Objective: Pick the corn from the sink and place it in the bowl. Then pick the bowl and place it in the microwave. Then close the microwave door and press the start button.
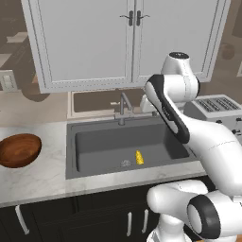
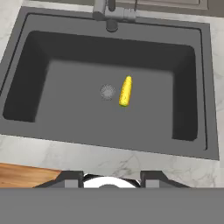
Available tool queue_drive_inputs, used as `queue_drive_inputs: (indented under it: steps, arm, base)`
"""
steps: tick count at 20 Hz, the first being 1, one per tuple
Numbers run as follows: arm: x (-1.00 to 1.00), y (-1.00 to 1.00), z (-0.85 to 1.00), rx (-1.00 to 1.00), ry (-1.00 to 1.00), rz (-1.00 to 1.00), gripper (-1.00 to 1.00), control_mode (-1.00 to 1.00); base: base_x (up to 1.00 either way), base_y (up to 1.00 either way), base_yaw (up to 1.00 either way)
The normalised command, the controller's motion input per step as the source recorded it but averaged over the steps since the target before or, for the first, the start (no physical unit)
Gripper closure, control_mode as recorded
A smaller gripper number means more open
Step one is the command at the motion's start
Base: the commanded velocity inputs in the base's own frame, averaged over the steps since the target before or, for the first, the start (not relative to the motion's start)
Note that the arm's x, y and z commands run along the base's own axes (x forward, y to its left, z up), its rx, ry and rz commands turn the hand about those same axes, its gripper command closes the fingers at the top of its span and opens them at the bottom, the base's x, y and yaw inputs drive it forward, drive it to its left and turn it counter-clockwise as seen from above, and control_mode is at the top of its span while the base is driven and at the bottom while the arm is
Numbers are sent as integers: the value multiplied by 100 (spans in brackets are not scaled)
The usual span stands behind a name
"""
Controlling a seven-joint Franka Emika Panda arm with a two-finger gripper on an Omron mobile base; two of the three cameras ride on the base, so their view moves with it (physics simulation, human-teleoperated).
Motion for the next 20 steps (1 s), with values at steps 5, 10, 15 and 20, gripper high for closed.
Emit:
queue_drive_inputs:
  steps: [5, 10, 15, 20]
  arm:
    - [-8, -4, -22, 0, 3, 0, -100, -100]
    - [-10, -20, -98, 0, 4, -13, -100, -100]
    - [30, -18, -98, 2, 12, -29, -100, -100]
    - [63, -31, -82, 13, 0, -15, -100, -100]
  base:
    - [0, 0, 0]
    - [0, 0, 0]
    - [0, 0, 0]
    - [0, 0, 0]
